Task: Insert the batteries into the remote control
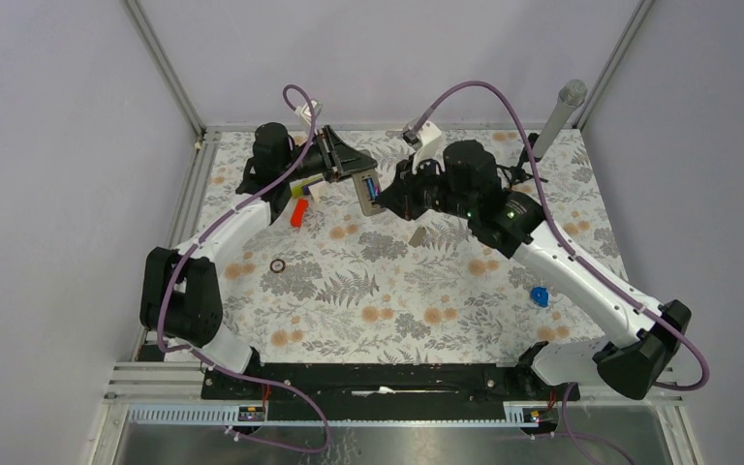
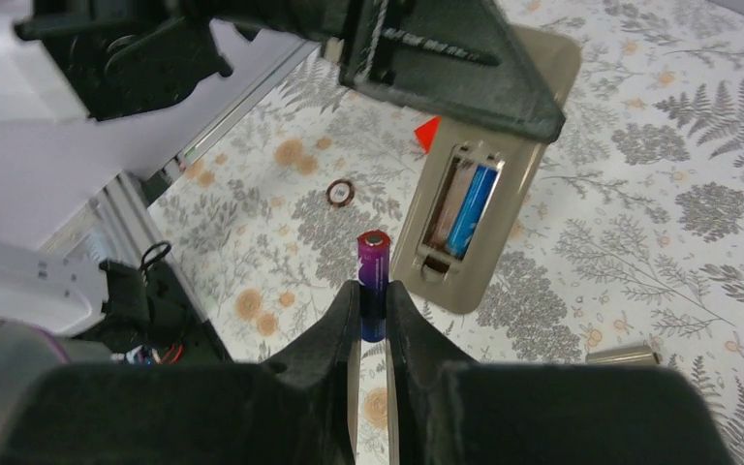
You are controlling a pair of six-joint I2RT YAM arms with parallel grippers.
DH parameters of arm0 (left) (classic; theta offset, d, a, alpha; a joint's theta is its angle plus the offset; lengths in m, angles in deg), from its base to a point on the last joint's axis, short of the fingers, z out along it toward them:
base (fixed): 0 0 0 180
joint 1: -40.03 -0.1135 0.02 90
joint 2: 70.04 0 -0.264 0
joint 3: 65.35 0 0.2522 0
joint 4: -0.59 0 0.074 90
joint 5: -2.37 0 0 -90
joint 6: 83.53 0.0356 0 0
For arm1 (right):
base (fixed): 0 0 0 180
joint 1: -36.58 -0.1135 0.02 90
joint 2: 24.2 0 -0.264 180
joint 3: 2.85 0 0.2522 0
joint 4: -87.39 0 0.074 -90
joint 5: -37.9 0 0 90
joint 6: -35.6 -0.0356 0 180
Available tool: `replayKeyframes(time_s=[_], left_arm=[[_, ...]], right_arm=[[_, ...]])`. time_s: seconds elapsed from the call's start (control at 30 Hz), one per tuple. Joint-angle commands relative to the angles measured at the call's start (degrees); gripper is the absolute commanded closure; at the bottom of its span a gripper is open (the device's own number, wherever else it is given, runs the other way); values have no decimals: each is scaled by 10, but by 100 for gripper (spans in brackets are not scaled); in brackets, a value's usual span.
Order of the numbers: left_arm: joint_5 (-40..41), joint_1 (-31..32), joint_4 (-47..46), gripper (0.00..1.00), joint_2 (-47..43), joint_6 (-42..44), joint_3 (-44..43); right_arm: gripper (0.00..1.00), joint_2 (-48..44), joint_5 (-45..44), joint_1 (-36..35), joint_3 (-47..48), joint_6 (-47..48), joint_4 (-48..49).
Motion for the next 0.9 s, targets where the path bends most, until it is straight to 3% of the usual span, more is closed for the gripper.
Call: replayKeyframes(time_s=[0.0,0.1,0.2,0.5,0.87], left_arm=[[-20,13,-129,100,6,-58,-20],[-23,23,-202,100,23,-122,-16],[-22,30,-237,100,36,-148,-12],[-12,35,-236,100,48,-157,-12],[-6,38,-227,100,53,-152,-12]], right_arm=[[92,55,-97,-1,117,-28,-120],[93,109,-120,1,211,-54,-224],[93,135,-127,2,246,-74,-269],[91,164,-167,2,290,-69,-322],[85,192,-157,2,301,-60,-324]])
